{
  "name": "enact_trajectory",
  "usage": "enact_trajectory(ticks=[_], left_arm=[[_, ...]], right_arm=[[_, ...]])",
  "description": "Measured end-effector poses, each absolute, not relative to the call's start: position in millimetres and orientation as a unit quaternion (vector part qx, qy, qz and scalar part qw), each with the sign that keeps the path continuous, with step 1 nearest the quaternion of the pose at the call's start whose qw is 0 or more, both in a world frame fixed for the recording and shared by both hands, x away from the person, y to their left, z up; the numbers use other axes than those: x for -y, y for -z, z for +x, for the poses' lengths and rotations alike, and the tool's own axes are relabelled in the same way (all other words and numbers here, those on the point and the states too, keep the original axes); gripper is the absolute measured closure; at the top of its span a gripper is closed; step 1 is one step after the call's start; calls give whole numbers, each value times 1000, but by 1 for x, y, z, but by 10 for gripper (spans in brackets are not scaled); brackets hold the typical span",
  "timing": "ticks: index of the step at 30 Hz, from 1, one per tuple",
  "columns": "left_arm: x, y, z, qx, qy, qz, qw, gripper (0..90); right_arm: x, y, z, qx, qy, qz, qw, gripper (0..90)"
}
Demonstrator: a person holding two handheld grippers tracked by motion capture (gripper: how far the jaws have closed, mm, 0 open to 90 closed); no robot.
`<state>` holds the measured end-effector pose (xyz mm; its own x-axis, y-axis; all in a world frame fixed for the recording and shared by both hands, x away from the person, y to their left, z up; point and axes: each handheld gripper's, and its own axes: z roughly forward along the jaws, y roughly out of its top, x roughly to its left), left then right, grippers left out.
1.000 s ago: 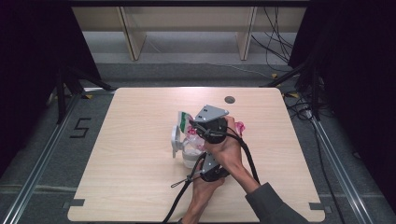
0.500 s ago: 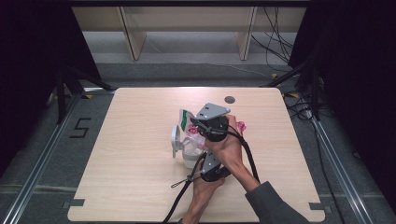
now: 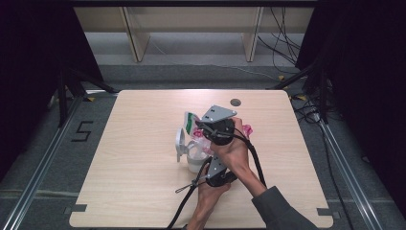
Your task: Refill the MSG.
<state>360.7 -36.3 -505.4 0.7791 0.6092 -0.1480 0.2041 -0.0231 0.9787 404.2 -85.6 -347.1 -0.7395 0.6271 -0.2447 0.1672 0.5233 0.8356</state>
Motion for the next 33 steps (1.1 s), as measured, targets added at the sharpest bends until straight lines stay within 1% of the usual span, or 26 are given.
enact_trajectory(ticks=[10, 19, 20, 21, 22, 23, 24, 25, 27, 29, 30, 31, 32, 33], left_arm=[[37, 505, 361, -292, -159, 696, 636, 746], [37, 504, 360, -291, -156, 699, 634, 745], [37, 504, 360, -291, -157, 699, 634, 745], [37, 504, 360, -291, -158, 697, 636, 745], [41, 504, 360, -301, -145, 677, 656, 745], [41, 504, 360, -301, -145, 677, 656, 745], [44, 503, 359, -306, -141, 667, 664, 745], [37, 502, 361, -290, -159, 695, 638, 745], [36, 502, 360, -289, -161, 696, 637, 744], [37, 502, 360, -290, -162, 693, 640, 745], [42, 503, 359, -300, -148, 672, 661, 745], [44, 503, 358, -306, -142, 662, 669, 745], [39, 503, 360, -292, -157, 689, 645, 745], [42, 503, 359, -302, -141, 673, 660, 745]], right_arm=[[82, 347, 405, -834, -419, 245, 262, 900], [81, 348, 406, -835, -417, 241, 266, 900], [81, 347, 406, -839, -414, 241, 259, 900], [81, 348, 406, -837, -415, 237, 265, 900], [80, 348, 406, -838, -415, 235, 266, 900], [80, 348, 405, -838, -415, 237, 265, 900], [79, 347, 405, -838, -415, 239, 262, 900], [79, 346, 406, -839, -414, 236, 262, 900], [79, 345, 407, -838, -414, 233, 267, 900], [79, 346, 406, -839, -415, 234, 264, 900], [79, 346, 406, -839, -415, 234, 264, 900], [78, 346, 405, -839, -413, 235, 265, 900], [78, 347, 405, -839, -412, 236, 265, 900], [78, 347, 406, -840, -412, 237, 263, 900]])
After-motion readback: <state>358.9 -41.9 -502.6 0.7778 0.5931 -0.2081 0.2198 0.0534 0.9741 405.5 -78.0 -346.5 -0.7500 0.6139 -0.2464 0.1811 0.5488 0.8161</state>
